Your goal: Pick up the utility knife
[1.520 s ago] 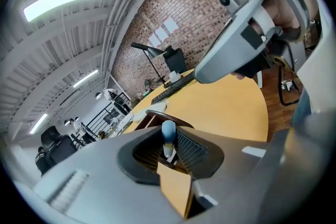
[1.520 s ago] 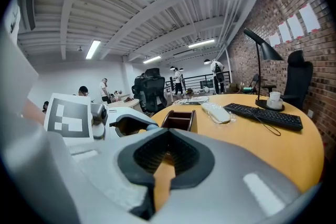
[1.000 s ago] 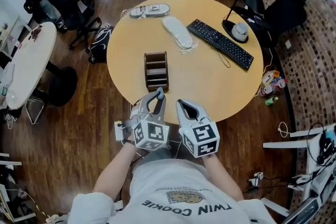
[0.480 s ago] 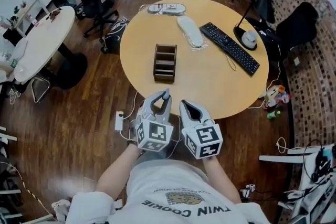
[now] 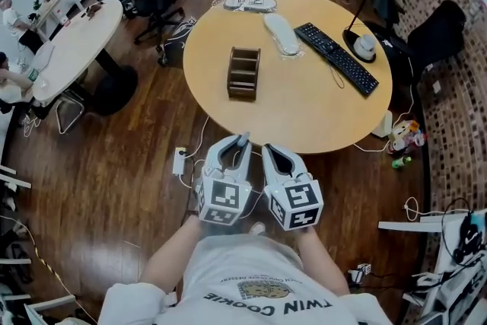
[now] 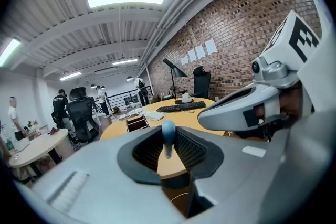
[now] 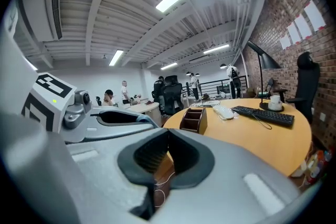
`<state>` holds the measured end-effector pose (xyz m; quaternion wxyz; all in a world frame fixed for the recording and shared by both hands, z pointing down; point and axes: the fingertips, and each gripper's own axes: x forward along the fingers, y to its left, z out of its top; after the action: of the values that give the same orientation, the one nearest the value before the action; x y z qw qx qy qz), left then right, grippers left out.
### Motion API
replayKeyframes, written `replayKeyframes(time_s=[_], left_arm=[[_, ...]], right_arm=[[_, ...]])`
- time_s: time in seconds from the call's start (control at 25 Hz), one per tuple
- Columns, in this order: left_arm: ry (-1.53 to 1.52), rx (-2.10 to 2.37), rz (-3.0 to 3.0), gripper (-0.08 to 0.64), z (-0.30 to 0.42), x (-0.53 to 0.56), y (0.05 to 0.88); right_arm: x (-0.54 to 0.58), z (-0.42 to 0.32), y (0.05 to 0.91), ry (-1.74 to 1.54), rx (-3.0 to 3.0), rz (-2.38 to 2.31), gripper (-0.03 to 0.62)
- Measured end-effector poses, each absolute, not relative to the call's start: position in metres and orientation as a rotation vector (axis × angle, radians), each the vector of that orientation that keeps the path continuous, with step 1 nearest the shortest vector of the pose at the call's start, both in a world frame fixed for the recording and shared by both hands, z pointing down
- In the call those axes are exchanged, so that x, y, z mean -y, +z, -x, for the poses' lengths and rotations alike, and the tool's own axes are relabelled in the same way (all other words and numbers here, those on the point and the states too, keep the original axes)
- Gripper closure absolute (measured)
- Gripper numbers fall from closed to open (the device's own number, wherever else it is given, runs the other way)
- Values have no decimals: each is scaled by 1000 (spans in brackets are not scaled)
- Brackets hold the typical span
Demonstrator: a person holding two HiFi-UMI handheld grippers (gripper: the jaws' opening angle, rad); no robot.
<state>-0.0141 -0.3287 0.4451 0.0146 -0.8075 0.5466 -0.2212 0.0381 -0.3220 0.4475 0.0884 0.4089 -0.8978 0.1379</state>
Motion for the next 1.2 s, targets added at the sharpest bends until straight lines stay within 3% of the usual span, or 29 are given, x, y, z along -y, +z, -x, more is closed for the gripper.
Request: replayKeyframes(time_s=[0.44,1.2], left_arm=[[-544,-1754,2605,487,7,258,426],[-366,-1850,2664,488,80,97,427]], right_arm=[[262,-36,444,458,2685,-1243,591],[104,44,442,336,2663,-1236,592]])
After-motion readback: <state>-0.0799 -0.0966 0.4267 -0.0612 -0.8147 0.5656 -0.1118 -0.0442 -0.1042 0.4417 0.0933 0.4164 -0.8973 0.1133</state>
